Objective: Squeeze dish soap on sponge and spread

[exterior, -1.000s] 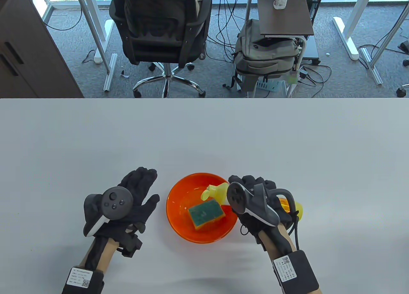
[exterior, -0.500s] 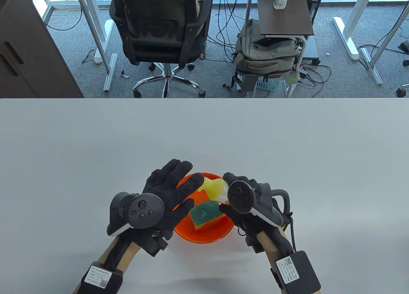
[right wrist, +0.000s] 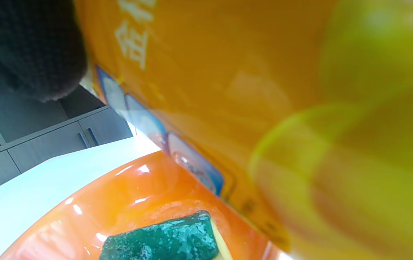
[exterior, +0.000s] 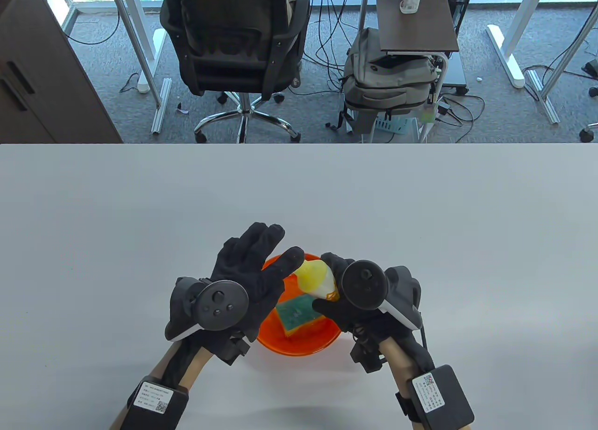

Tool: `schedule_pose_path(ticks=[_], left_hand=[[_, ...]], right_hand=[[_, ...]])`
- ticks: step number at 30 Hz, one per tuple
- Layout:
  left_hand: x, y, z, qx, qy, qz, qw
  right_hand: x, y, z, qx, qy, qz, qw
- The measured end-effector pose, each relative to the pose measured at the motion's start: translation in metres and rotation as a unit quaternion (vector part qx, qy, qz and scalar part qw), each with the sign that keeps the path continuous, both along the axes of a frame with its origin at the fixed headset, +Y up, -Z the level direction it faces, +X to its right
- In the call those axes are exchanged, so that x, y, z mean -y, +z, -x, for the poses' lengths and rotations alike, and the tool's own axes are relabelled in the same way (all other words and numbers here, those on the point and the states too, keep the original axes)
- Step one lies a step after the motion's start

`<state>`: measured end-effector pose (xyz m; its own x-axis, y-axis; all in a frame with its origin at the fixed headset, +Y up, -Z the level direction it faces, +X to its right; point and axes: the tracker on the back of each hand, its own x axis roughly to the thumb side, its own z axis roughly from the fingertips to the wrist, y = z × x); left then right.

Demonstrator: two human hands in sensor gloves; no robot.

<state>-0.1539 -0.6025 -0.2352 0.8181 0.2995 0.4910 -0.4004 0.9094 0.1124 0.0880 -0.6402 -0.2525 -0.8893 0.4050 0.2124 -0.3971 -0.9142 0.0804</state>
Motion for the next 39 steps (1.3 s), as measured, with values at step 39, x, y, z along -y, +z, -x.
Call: schedule_pose_path(ticks=[39], left_hand=[[0.04, -0.018, 0.035, 0.013, 0.109, 0.154, 0.982]], right_hand=[[-0.008, -0.007, -0.028, 0.065, -0.085, -0.034, 0.994]])
